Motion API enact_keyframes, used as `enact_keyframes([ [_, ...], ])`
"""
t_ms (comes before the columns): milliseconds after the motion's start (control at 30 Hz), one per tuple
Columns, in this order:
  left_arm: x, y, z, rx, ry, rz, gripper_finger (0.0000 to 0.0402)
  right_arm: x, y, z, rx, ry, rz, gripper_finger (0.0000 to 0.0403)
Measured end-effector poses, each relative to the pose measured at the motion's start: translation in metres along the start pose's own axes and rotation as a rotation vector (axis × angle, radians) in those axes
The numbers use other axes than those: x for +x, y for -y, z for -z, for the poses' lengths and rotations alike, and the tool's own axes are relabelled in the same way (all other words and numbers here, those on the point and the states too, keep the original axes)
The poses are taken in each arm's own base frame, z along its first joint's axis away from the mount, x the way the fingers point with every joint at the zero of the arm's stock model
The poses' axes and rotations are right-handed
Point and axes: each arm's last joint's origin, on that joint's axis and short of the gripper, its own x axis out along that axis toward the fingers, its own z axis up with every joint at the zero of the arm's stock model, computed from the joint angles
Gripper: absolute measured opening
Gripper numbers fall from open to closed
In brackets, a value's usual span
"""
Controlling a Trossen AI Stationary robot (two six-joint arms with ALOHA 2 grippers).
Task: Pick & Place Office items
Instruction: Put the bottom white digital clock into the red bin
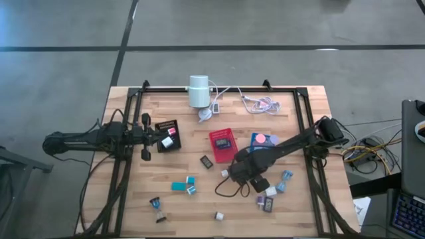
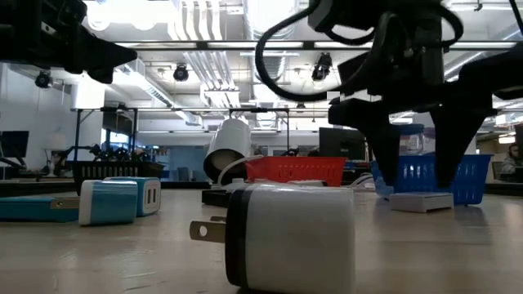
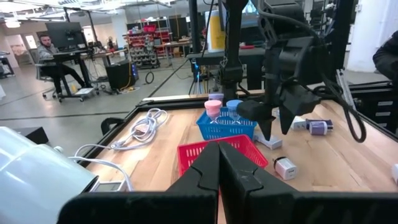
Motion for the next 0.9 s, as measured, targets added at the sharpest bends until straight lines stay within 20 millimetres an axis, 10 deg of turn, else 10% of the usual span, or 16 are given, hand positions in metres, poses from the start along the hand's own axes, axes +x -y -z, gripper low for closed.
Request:
enact_keyframes([
  [900, 0.000, 0.000, 0.000, 0.003, 0.000, 0.000, 0.0005, 0.017, 0.003, 0.007, 0.037, 0.026, -0.007, 0.0230],
])
